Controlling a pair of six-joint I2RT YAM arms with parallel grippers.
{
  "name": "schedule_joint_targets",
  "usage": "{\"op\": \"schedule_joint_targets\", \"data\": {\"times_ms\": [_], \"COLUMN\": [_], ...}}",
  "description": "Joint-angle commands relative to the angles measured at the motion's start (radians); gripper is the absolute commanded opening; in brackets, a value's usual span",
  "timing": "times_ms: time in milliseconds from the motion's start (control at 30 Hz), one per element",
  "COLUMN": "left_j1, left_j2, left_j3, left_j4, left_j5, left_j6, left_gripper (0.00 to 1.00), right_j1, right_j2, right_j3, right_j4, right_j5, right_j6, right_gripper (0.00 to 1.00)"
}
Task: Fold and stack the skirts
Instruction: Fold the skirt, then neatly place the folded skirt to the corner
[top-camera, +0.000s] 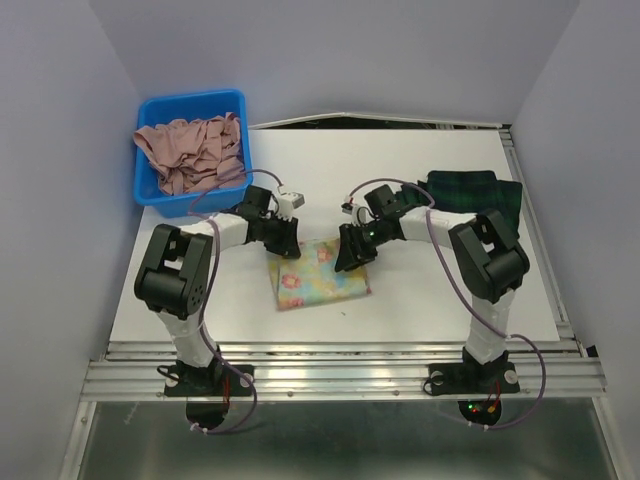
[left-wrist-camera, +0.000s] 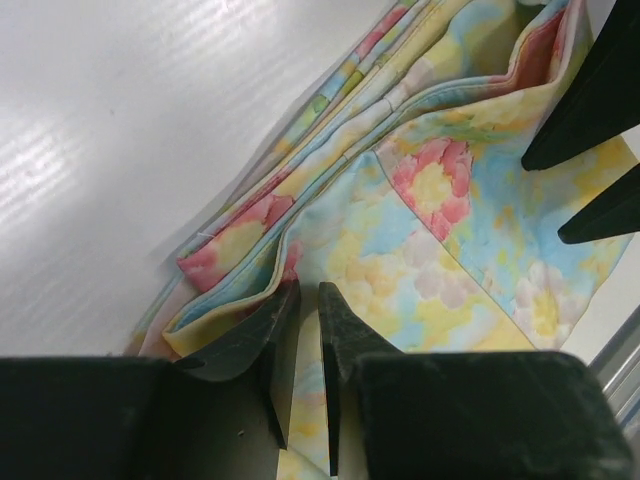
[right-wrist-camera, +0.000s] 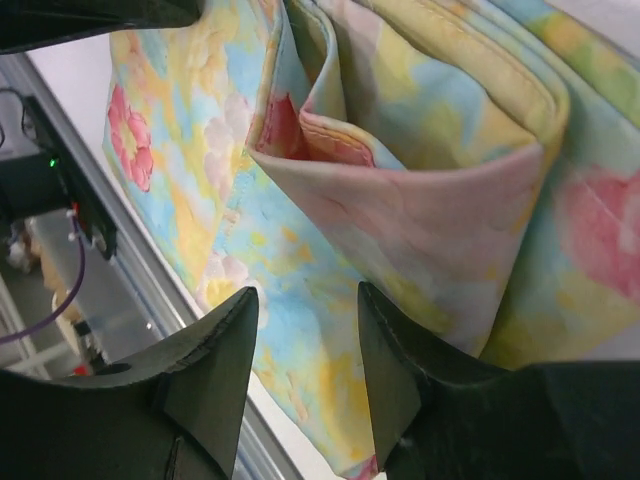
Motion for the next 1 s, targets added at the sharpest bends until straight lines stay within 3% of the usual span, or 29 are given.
{"op": "schedule_joint_targets", "data": {"times_ms": [0,167,267,400,467,500,667,700,767,967], "left_j1": [-0.012,-0.013,-0.012,-0.012,-0.012,-0.010,-0.010,-0.010,-0.010,-0.012], "left_j2": [0.114,0.169,0.079,-0.139,-0.252,-0.280,-0.355,-0.386,-0.423,-0.431], "left_j3": [0.146,0.309,0.307,0.150,0.055,0.028,-0.082,-0.123,-0.198,-0.286], "left_j4": [0.033,0.022,-0.001,0.050,0.065,0.064,0.044,0.056,0.091,0.186], "left_j5": [-0.038,-0.050,-0.061,-0.065,-0.093,-0.102,-0.151,-0.169,-0.251,-0.225], "left_j6": [-0.007,-0.010,0.001,-0.080,-0.127,-0.164,-0.267,-0.284,-0.374,-0.439], "left_gripper": [0.26,0.27,0.39,0.59,0.75,0.89,0.91,0.99,0.99,0.99], "right_j1": [-0.040,-0.062,-0.062,-0.085,-0.097,-0.106,-0.106,-0.106,-0.115,-0.135], "right_j2": [-0.014,-0.063,-0.146,-0.239,-0.307,-0.327,-0.364,-0.344,-0.315,-0.201], "right_j3": [0.000,0.080,0.088,0.080,0.048,0.028,-0.067,-0.075,-0.090,-0.089], "right_j4": [0.040,-0.006,-0.007,-0.033,-0.033,-0.032,-0.024,-0.023,-0.021,0.003], "right_j5": [0.238,0.238,0.256,0.312,0.336,0.347,0.399,0.431,0.460,0.456], "right_j6": [-0.029,-0.050,-0.032,0.034,0.061,0.075,0.078,0.088,0.100,0.123], "right_gripper": [0.51,0.59,0.65,0.74,0.80,0.82,0.88,0.88,0.88,0.89]}}
